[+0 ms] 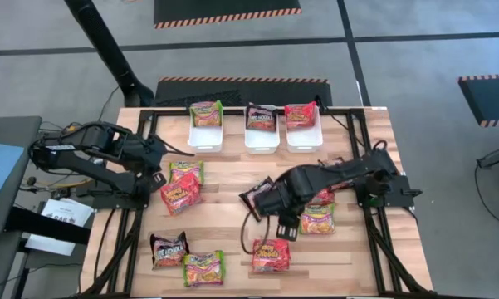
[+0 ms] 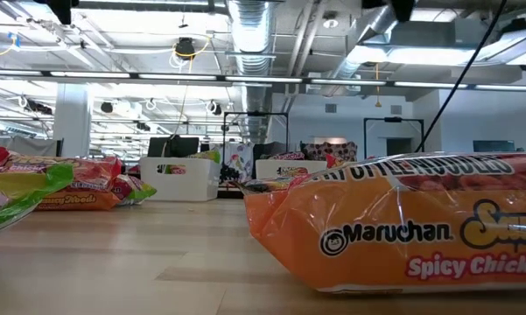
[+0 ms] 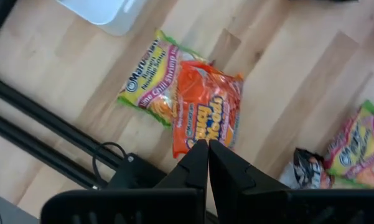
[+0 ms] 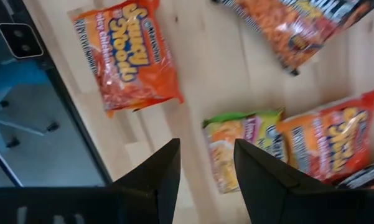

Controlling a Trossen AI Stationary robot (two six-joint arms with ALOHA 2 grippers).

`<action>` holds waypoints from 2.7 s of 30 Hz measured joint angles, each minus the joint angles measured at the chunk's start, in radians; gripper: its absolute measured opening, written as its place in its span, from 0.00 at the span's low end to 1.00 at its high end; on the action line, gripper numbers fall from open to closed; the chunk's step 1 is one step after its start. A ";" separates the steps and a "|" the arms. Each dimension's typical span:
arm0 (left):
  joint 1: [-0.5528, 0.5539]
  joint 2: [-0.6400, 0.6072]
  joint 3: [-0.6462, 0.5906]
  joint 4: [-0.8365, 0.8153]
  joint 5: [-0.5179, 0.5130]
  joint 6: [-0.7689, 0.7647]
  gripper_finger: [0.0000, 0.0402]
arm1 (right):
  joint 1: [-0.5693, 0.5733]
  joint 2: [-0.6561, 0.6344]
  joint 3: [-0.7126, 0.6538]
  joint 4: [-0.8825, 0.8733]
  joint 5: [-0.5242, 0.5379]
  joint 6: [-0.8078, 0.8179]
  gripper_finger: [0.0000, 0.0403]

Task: Sort Maruchan noodles
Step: Put the orange noodle pack into the right white bin

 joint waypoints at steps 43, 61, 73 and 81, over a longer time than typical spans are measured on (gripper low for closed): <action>0.001 -0.001 -0.532 0.457 0.150 0.100 0.47 | 0.275 0.000 0.000 0.010 0.018 0.488 0.43; 0.000 0.030 -0.780 0.736 0.082 0.046 0.47 | 0.275 0.001 0.000 0.015 0.022 0.487 0.43; 0.000 0.073 -0.856 0.820 0.079 -0.034 0.46 | 0.275 0.001 0.000 0.023 0.027 0.487 0.43; 0.001 0.073 -0.882 0.895 0.078 -0.037 0.23 | 0.261 0.001 0.000 0.041 0.032 0.488 0.43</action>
